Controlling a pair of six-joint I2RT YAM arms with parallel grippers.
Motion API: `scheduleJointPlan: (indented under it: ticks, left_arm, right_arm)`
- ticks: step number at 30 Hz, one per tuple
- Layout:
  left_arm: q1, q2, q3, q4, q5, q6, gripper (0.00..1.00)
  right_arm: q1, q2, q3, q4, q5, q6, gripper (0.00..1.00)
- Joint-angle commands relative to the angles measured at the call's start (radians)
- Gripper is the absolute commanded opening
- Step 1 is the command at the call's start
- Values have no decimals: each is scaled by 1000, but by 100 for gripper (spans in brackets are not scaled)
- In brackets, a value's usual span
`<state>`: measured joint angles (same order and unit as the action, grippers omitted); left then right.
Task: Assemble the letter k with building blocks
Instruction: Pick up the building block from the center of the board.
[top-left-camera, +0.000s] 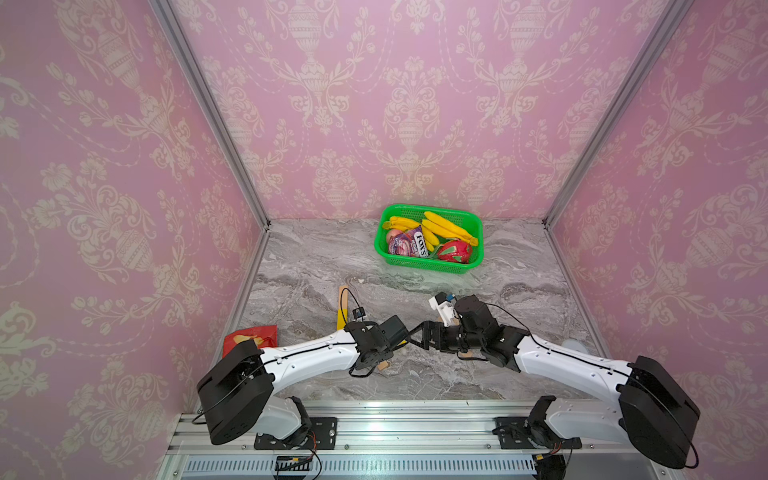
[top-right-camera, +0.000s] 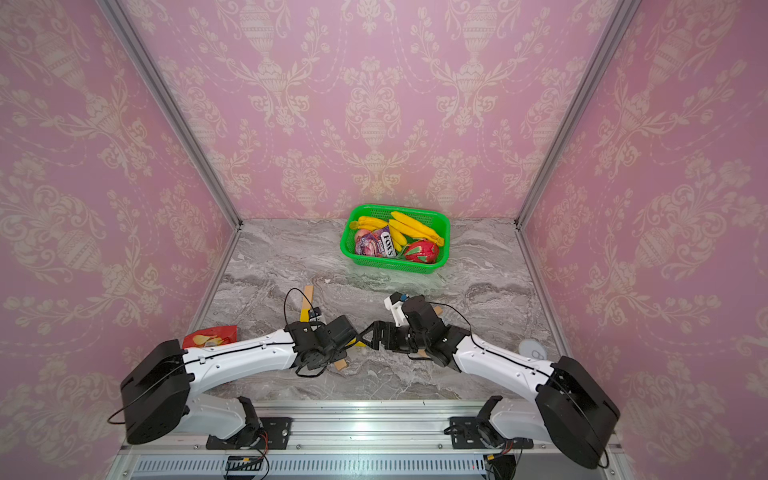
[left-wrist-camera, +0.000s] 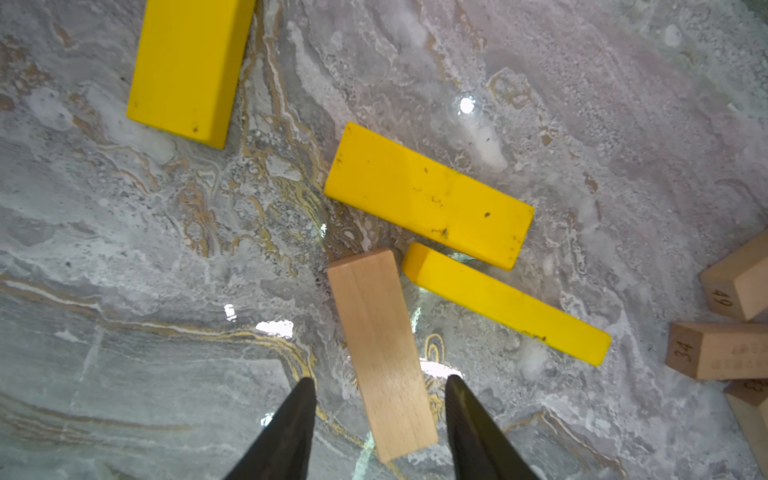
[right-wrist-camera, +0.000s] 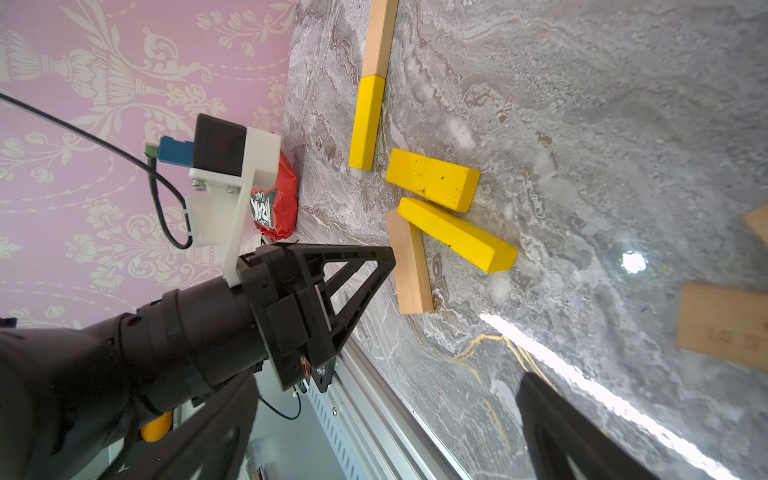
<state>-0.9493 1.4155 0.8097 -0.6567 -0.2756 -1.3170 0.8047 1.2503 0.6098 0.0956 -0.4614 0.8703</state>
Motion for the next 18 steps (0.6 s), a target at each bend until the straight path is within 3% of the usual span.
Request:
scheduleJointPlan:
  ticks: [1, 18]
  left_arm:
    - [-8, 6, -9, -20, -48, -80, 53]
    - [-19, 116, -23, 52, 1, -78, 52]
  right_arm:
    - [-8, -11, -18, -4, -26, -25, 100]
    - [-26, 10, -37, 17, -52, -33, 100]
